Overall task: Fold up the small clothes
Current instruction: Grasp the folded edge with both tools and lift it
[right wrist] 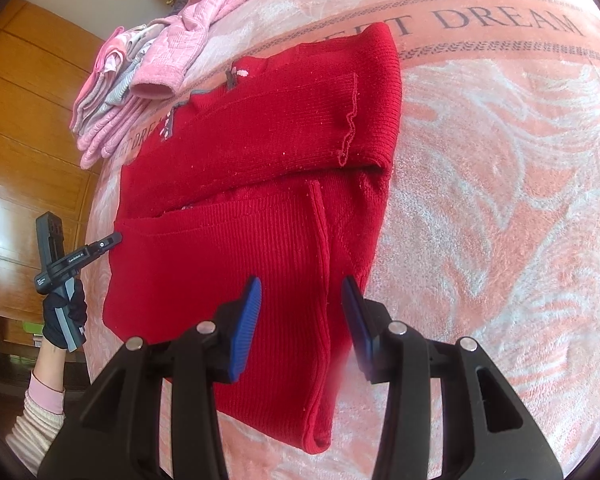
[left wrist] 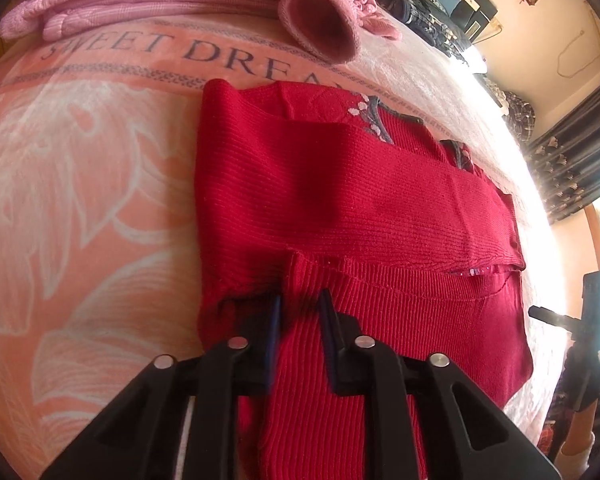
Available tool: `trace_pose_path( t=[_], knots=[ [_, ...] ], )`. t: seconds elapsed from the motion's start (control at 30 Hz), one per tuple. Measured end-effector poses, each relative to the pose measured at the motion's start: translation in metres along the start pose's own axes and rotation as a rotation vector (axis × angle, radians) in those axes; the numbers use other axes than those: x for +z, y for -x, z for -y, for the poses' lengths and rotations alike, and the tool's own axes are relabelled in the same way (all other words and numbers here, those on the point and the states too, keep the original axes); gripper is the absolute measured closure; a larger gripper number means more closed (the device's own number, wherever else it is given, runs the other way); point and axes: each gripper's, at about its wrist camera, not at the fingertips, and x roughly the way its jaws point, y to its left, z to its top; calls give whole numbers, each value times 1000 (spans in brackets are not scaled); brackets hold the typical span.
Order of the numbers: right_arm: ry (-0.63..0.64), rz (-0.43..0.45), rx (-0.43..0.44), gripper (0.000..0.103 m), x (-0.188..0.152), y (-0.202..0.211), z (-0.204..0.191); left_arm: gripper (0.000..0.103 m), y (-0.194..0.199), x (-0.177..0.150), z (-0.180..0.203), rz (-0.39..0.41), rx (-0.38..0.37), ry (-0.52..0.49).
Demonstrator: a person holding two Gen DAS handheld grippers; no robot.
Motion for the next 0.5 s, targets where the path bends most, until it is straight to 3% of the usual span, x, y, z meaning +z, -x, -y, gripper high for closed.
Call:
trace_pose_path(
  t=[0.17, 0.5],
  knots=[
    [45, 32, 12, 61, 8, 7, -4, 99, 7, 0, 5, 18, -60, 6],
    [126, -14, -51, 61, 33, -21, -8, 99, -3, 2, 6, 9, -37, 11]
  ],
)
